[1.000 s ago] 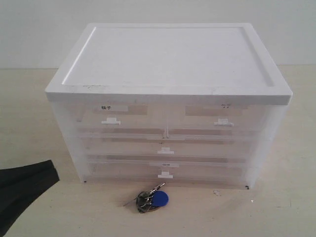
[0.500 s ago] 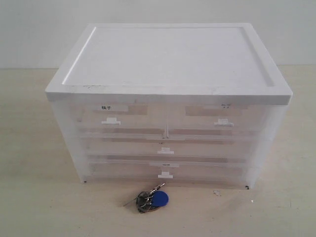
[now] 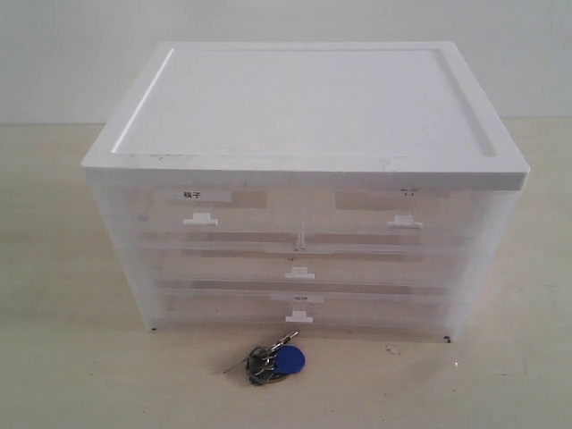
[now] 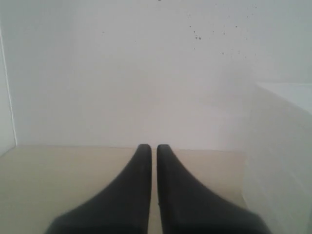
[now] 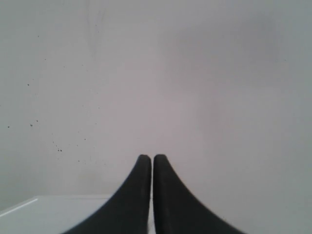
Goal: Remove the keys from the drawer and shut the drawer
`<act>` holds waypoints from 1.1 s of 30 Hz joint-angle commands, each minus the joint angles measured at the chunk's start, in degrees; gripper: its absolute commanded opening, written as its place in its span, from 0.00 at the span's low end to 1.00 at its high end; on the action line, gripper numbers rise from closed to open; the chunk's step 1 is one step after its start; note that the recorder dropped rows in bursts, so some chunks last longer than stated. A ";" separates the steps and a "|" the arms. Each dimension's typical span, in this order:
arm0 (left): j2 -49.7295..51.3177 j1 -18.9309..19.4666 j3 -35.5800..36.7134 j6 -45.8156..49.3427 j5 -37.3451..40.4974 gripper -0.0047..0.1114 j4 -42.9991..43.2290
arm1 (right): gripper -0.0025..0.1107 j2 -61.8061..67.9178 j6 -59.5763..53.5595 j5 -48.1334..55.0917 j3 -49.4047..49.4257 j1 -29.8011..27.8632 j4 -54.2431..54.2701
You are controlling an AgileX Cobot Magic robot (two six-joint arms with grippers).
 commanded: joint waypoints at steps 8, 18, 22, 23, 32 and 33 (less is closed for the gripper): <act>-0.23 0.14 0.21 0.33 9.31 0.08 5.38 | 0.02 -0.45 -0.02 -0.68 -0.17 0.11 -0.05; -0.23 0.14 0.21 3.39 16.31 0.08 5.27 | 0.02 -0.45 -0.02 -0.68 -0.17 0.11 -0.05; -0.23 0.14 0.21 3.39 16.31 0.08 5.27 | 0.02 -0.45 -0.02 -0.68 -0.17 0.11 -0.05; -0.23 0.14 0.21 3.39 16.31 0.08 5.27 | 0.02 -0.45 -0.02 -0.68 -0.17 0.11 -0.05; -0.23 0.14 0.21 3.39 16.31 0.08 5.27 | 0.02 -0.45 -0.02 -0.68 -0.17 0.11 -0.05; -0.23 0.14 0.21 3.39 16.31 0.08 5.27 | 0.02 -0.45 -0.02 -0.68 -0.17 0.11 -0.05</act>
